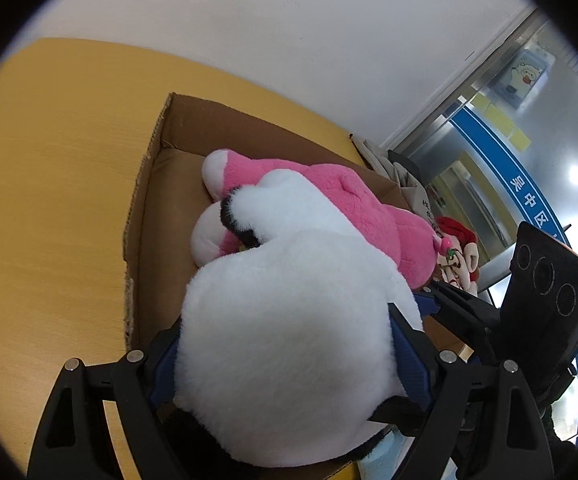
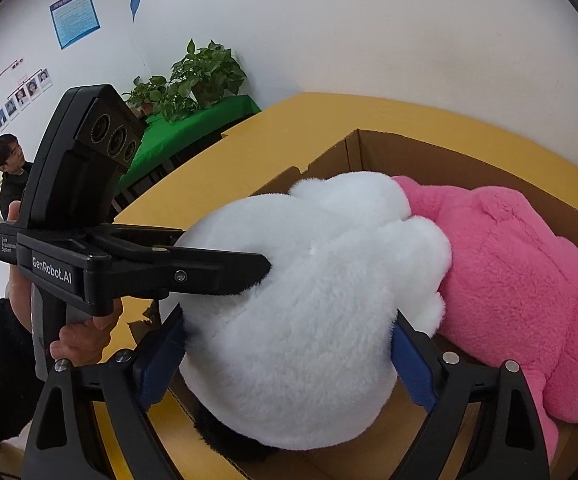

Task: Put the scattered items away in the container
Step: 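Carry the panda over the box and release it beside the pink bear, then move both grippers down onto the light-blue plush with red collar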

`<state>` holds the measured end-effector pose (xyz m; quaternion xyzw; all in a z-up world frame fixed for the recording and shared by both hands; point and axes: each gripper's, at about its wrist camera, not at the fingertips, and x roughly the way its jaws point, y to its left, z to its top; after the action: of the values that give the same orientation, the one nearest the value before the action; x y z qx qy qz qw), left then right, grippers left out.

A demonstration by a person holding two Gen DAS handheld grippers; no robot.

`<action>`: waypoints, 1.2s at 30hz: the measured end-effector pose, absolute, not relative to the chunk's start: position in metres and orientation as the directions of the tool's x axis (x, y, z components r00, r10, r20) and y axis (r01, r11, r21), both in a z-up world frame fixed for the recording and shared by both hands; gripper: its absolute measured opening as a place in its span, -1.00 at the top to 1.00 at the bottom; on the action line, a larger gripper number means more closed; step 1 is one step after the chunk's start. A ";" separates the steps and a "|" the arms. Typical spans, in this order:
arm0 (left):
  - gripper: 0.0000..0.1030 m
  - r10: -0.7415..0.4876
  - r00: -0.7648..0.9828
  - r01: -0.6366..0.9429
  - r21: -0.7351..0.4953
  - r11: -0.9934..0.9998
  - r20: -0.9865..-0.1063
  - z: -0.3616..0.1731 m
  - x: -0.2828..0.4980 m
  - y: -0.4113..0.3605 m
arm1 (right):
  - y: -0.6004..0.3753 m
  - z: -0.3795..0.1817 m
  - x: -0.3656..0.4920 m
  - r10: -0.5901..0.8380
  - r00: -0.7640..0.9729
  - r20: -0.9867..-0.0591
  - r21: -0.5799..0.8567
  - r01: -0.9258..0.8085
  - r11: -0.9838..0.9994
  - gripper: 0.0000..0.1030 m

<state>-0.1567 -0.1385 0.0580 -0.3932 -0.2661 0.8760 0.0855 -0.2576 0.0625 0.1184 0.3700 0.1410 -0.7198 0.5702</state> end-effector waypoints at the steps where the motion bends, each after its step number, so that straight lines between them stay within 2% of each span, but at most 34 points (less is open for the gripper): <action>1: -0.69 0.343 -0.673 0.070 -0.518 -0.852 -0.655 0.057 -0.155 -0.140 | 0.060 0.116 -0.255 -0.714 -0.065 -0.697 0.225 0.926 -0.304 -0.84; 3: -0.69 0.305 -0.656 0.102 -0.481 -0.871 -0.691 0.050 -0.152 -0.141 | 0.056 0.103 -0.252 -0.693 -0.035 -0.720 0.242 0.924 -0.297 -0.84; 6: -0.70 0.287 -0.664 0.107 -0.468 -0.877 -0.690 0.047 -0.143 -0.141 | 0.055 0.091 -0.248 -0.684 -0.013 -0.729 0.254 0.923 -0.288 -0.88; 10: -0.72 0.259 -0.668 0.119 -0.444 -0.888 -0.697 0.055 -0.132 -0.136 | 0.067 0.098 -0.244 -0.684 -0.001 -0.730 0.261 0.924 -0.280 -0.92; 15: -0.72 0.149 -0.708 0.129 -0.335 -0.934 -0.690 0.083 -0.108 -0.126 | 0.092 0.117 -0.244 -0.728 -0.028 -0.685 0.281 0.912 -0.300 -0.92; 23: -0.75 0.031 -0.778 0.146 -0.228 -0.963 -0.627 0.132 -0.053 -0.103 | 0.168 0.163 -0.216 -0.785 -0.183 -0.591 0.302 0.853 -0.426 -1.00; 29: -0.78 -0.068 -0.791 0.156 -0.093 -0.983 -0.608 0.147 -0.022 -0.049 | 0.233 0.185 -0.175 -0.764 -0.313 -0.564 0.262 0.810 -0.525 -1.00; 31: -0.78 -0.070 -0.790 0.148 -0.078 -0.986 -0.609 0.144 -0.016 -0.029 | 0.249 0.188 -0.160 -0.744 -0.352 -0.568 0.220 0.806 -0.549 -1.00; 36: -0.78 0.018 -0.780 0.104 -0.158 -0.982 -0.625 0.135 -0.005 0.006 | 0.278 0.193 -0.135 -0.712 -0.398 -0.579 0.153 0.804 -0.574 -1.00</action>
<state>-0.0046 0.0060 0.1350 -0.3308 -0.0922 0.9389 -0.0228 -0.1348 0.2781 0.1931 0.3062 0.0754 -0.8326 0.4553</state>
